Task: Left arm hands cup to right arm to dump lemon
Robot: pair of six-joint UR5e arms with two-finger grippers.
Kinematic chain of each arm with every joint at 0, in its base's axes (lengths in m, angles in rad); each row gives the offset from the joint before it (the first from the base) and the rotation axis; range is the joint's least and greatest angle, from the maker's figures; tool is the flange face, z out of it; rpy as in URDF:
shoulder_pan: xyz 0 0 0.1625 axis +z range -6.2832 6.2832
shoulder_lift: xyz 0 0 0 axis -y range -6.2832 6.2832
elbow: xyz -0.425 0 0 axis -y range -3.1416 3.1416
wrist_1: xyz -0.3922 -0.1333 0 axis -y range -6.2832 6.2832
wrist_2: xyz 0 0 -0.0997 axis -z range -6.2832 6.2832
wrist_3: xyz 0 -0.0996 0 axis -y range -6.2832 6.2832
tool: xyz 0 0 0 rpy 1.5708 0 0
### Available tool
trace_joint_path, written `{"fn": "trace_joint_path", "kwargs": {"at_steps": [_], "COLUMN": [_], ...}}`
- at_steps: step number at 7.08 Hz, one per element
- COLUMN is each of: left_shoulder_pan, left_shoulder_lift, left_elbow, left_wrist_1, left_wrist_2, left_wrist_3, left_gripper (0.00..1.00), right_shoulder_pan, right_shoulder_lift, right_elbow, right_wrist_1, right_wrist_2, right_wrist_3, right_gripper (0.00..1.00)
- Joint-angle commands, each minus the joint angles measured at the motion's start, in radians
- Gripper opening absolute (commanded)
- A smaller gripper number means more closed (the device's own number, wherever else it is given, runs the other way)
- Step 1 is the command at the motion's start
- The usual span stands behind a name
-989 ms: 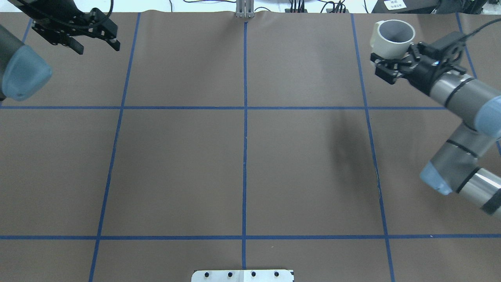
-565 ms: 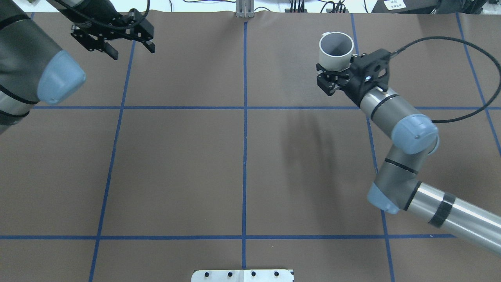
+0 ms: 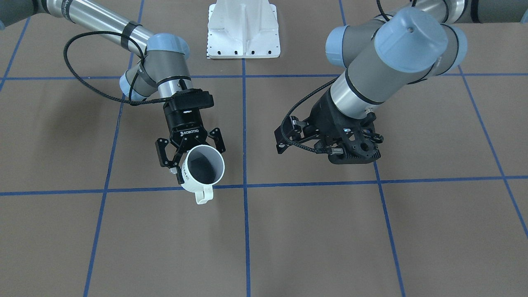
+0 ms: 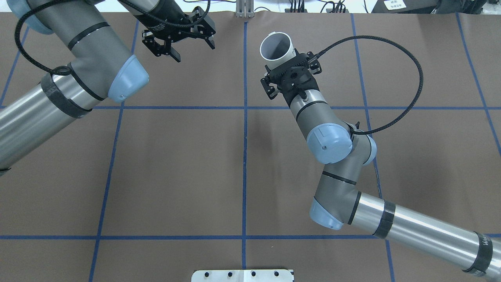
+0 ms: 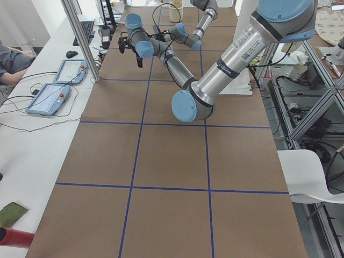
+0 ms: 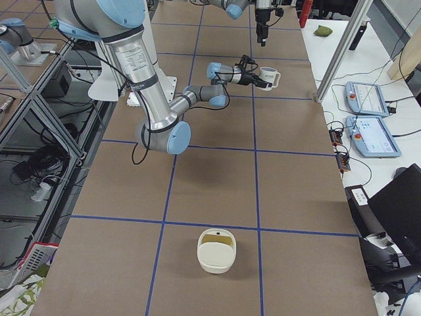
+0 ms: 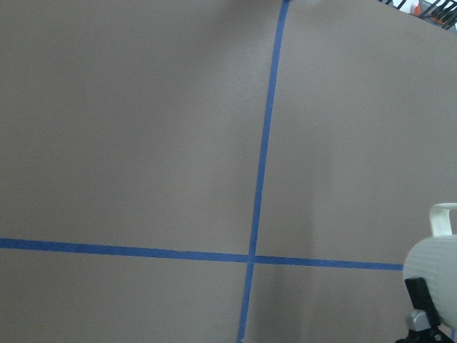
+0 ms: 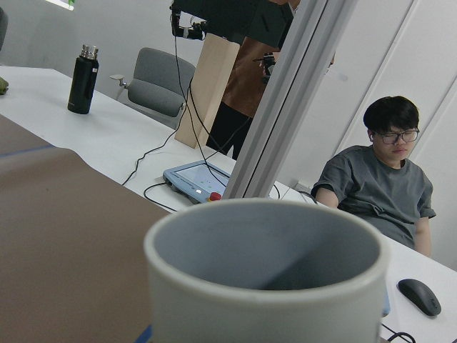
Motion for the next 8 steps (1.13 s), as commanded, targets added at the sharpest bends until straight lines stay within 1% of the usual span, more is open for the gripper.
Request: {"fn": "trace_joint_path", "kwargs": {"at_steps": [1,2,3,4,5,6,7,8], "left_shoulder_pan": [0.017,0.029,0.040,0.070,0.083,0.089,0.091,0.091], "left_shoulder_lift": [-0.023,-0.043,-0.060,-0.080,-0.082,-0.082,-0.082,-0.082], "left_elbow": [0.007,0.013,0.013,0.013,0.019,0.044,0.068,0.069], "left_wrist_1": [-0.004,-0.004,-0.005,-0.007,-0.031,-0.100,-0.134,-0.136], "left_wrist_2": [0.000,0.003,0.029,0.087,0.118,0.128,0.128,0.128], "left_wrist_3": [-0.036,-0.098,-0.172,-0.241,-0.296,-0.350,-0.357,-0.357], "left_gripper": [1.00,1.00,1.00,1.00,1.00,1.00,1.00,1.00], "right_shoulder_pan": [-0.014,-0.027,-0.049,-0.066,-0.071,-0.071,-0.071,-0.071], "right_shoulder_lift": [0.010,0.014,0.023,0.049,0.062,0.065,0.070,0.074], "right_elbow": [-0.006,-0.010,-0.010,-0.012,-0.010,-0.010,-0.010,-0.010], "right_wrist_1": [-0.003,-0.010,-0.063,-0.090,-0.086,-0.086,-0.086,-0.082], "right_wrist_2": [-0.021,-0.029,-0.099,-0.130,-0.133,-0.133,-0.133,-0.137], "right_wrist_3": [-0.169,-0.251,-0.258,-0.251,-0.237,-0.191,-0.154,-0.112], "right_gripper": [0.05,0.10,0.12,0.13,0.12,0.11,0.10,0.09]}}
